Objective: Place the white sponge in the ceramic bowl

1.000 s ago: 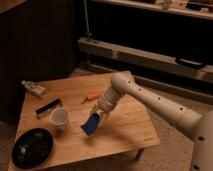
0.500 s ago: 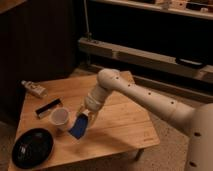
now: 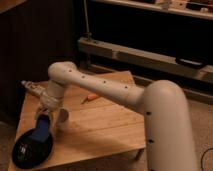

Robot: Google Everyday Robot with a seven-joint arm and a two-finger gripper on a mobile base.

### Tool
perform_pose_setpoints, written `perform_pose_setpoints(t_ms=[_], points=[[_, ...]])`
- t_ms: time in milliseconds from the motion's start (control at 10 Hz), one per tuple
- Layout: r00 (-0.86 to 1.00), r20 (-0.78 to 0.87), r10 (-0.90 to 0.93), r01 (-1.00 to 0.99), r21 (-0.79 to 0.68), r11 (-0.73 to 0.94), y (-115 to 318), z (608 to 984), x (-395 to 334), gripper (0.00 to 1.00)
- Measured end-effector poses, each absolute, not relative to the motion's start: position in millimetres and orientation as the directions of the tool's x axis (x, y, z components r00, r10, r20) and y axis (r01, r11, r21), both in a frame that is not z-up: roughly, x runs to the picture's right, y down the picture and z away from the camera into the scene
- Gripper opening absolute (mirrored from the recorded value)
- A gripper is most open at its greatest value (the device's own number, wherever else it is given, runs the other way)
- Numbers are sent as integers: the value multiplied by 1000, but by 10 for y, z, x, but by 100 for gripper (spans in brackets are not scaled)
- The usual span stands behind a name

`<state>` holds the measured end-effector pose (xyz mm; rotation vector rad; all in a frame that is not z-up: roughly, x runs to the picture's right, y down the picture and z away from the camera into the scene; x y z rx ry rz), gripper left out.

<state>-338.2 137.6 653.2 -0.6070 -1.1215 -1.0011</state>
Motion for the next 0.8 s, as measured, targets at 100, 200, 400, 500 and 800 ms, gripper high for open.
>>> perform_pose_setpoints(t_ms=[100,200,400,500,800], points=[[40,930,-365,905,121,408,1441,6428,-3619,0],[-8,925,-379,918,157,365,1513,6363,-3797,2],[-74,913,-402,934,204,292,1673,6386,-4091,22],[-64,910,-410,936,197,293,1707,6413,-4124,32],[-4,912,-410,926,157,342,1636,6652,-3920,64]])
